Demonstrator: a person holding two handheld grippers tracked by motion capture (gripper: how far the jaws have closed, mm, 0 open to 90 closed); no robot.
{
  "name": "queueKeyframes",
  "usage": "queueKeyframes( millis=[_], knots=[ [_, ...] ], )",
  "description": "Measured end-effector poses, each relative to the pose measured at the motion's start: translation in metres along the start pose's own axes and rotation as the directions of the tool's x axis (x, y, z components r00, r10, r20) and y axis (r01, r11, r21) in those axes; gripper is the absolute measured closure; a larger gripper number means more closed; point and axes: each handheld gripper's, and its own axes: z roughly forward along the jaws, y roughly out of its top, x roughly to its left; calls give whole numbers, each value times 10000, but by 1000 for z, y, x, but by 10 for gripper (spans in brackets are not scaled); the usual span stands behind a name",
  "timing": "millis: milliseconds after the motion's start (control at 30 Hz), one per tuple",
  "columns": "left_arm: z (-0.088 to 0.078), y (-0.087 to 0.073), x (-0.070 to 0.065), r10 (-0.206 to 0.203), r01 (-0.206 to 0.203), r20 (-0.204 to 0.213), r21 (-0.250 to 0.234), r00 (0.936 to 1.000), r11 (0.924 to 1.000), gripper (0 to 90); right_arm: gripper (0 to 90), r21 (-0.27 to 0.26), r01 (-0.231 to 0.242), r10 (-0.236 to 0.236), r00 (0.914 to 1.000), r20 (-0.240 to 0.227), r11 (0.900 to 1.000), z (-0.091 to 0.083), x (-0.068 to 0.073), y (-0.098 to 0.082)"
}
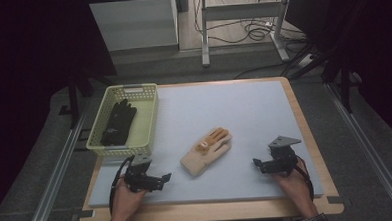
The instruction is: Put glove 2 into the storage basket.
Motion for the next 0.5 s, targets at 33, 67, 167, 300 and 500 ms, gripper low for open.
queueKeyframes(
  millis=[33,67,167,300,500],
  knots=[
    [2,4,-2,99,-100,79,59,9999,9999,27,129,1,0,0,10000,-2,10000,0,0,0],
    [5,8,-5,189,-191,159,129,9997,9997,25,129,0,0,0,10000,-1,10000,0,0,0],
    [13,26,-14,533,-549,469,339,9975,9979,14,129,1,4,-4,10000,-3,10000,0,0,0],
    [25,50,-26,895,-936,742,529,9932,9942,4,129,-3,0,0,10000,-4,10000,0,0,0],
    [53,80,-40,1401,-1482,847,987,9865,9840,2,129,1,-1,1,10000,-11,10000,0,0,0]
  ],
)
